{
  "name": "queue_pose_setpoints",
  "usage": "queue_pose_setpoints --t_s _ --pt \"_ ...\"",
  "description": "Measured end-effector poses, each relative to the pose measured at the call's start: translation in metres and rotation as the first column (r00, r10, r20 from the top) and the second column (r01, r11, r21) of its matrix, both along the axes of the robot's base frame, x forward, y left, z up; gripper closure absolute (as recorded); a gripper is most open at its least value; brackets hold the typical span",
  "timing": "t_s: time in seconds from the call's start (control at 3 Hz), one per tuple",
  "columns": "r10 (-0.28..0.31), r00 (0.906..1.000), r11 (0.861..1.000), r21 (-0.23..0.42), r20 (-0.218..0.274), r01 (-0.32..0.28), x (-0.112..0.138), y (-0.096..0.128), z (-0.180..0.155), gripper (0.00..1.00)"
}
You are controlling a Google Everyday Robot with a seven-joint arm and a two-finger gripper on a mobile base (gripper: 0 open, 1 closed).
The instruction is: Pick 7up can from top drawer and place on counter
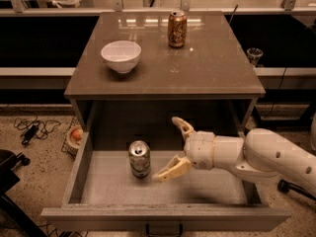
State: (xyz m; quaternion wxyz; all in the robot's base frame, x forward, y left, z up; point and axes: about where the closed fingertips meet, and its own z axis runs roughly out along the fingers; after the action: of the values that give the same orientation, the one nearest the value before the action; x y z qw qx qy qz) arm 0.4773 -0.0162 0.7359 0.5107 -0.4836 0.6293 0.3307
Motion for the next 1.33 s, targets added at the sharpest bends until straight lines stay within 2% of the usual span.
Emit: queue_pose_setpoints --t_s 0.33,0.67,1.0,1.33 --pt "0.033 0.9994 0.999 0.034 -0.003 -0.033 0.009 0.024 -0.034 0.0" --pt "0.066 0.9978 0.997 0.045 0.003 -0.066 0.015 0.04 -0.046 0.0" --pt "0.133 0.9911 0.991 0.033 0.008 -0.133 0.017 0.067 -0.056 0.26" --pt "0.159 0.9873 0.987 0.031 0.006 -0.159 0.018 0.08 -0.061 0.49"
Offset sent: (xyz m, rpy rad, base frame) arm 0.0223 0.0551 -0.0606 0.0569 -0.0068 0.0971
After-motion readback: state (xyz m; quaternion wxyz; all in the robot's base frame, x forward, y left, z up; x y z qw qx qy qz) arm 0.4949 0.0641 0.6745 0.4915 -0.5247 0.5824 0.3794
